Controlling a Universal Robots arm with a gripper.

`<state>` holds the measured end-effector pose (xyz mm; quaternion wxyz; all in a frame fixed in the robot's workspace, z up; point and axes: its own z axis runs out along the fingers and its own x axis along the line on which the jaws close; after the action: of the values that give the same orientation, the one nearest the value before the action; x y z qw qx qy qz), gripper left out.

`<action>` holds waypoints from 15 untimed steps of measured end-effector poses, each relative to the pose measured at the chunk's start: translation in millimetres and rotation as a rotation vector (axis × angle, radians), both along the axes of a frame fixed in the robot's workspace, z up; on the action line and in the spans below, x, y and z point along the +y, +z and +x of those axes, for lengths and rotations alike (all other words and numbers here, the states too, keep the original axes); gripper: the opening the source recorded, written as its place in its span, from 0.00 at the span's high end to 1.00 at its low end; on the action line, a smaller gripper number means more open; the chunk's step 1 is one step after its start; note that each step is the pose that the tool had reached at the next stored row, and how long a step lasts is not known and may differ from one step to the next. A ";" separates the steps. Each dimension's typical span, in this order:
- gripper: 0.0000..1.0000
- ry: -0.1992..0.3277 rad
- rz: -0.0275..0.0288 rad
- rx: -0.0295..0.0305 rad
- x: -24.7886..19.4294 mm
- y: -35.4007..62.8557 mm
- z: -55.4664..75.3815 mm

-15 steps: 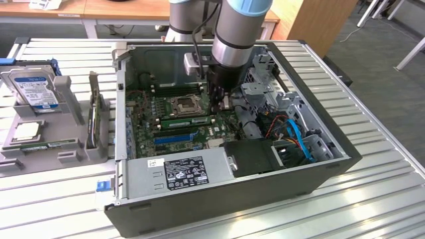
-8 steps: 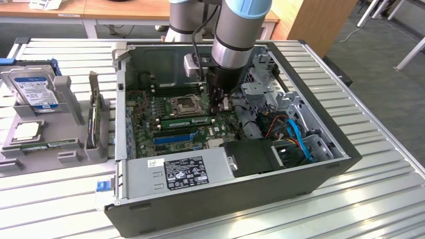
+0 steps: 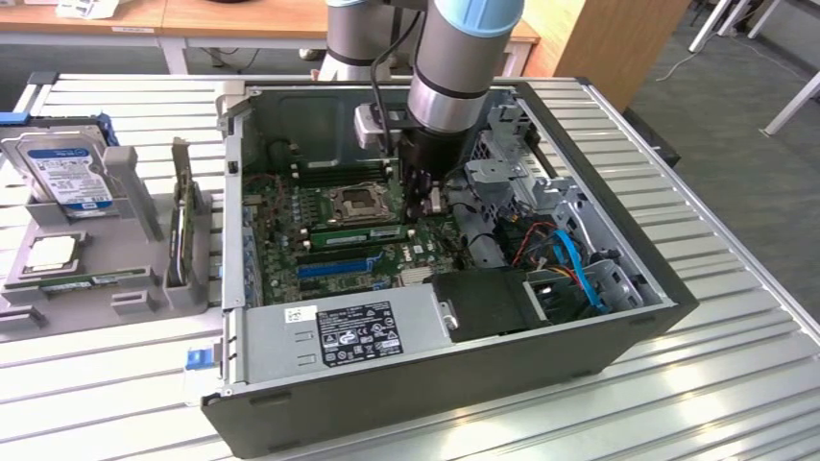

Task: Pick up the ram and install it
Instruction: 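Press down the ram until it locks into place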

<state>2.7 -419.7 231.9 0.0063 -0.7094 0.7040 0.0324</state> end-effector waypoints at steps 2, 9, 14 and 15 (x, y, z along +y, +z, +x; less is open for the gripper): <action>0.90 0.000 0.0001 0.0000 0.0 0.0 0.0; 0.90 0.000 0.0001 0.0000 -1.0 -0.1 0.0; 0.90 0.000 0.0000 0.0000 -1.1 -1.3 0.0; 0.90 0.000 -0.0001 0.0001 -1.1 -1.6 0.0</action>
<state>2.7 -420.8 230.3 0.0062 -0.7094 0.7040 0.0324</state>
